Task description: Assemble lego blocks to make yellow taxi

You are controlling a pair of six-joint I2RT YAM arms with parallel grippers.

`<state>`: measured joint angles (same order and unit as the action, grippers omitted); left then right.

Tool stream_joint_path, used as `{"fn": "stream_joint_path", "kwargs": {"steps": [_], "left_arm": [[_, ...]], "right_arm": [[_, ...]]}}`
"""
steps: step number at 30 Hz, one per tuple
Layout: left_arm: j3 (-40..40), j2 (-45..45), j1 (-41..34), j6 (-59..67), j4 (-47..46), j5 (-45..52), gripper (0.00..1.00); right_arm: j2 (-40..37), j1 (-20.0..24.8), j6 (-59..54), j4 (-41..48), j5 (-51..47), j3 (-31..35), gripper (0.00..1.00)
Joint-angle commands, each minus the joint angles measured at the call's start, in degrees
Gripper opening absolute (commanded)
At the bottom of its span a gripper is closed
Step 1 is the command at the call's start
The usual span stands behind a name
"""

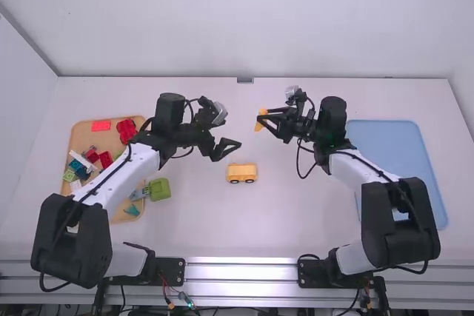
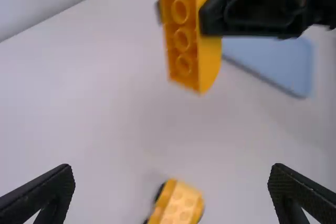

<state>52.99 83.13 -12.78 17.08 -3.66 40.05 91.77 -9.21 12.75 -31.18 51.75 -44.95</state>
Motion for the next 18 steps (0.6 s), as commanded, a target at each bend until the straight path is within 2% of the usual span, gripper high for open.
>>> {"fn": "stream_joint_path", "kwargs": {"steps": [1, 2, 4, 7, 8, 9, 11, 15, 18], "left_arm": [[0.9, 0.3, -0.3, -3.1, -0.9, -15.3, 0.99], [0.9, 0.3, -0.3, -3.4, -0.9, -15.9, 0.99], [0.9, 0.3, -0.2, -6.2, -0.4, -22.1, 0.99], [0.9, -0.1, 0.7, -4.6, 0.4, -23.0, 0.99], [0.6, -0.9, 1.3, -4.6, 0.5, -23.3, 0.99], [0.6, -1.1, 1.3, -4.6, 0.6, -23.5, 0.99], [-1.2, -3.6, 2.6, -5.3, 1.3, -25.8, 0.99], [-6.0, -8.8, 5.4, -8.0, 4.5, -28.4, 0.99], [-13.6, -17.2, 9.2, -10.5, 9.1, -29.2, 0.99]], "right_arm": [[-1.1, -1.2, -7.6, 6.5, -13.6, -2.0, 0.04], [-1.1, -1.5, -8.3, 8.0, -14.4, -2.4, 0.04], [-1.1, -3.4, -12.2, 17.2, -19.6, -5.3, 0.04], [-1.1, -6.9, -17.4, 28.7, -25.2, -10.4, 0.02], [-1.1, -9.3, -20.6, 34.7, -27.3, -13.5, 0.01], [-1.1, -9.5, -20.9, 35.3, -27.5, -13.8, 0.01], [-0.9, -13.1, -25.2, 41.2, -29.0, -17.4, 0.00], [1.8, -17.5, -28.3, 45.2, -31.7, -21.9, 0.00], [7.8, -21.1, -31.4, 50.1, -31.7, -27.8, 0.00]]}}
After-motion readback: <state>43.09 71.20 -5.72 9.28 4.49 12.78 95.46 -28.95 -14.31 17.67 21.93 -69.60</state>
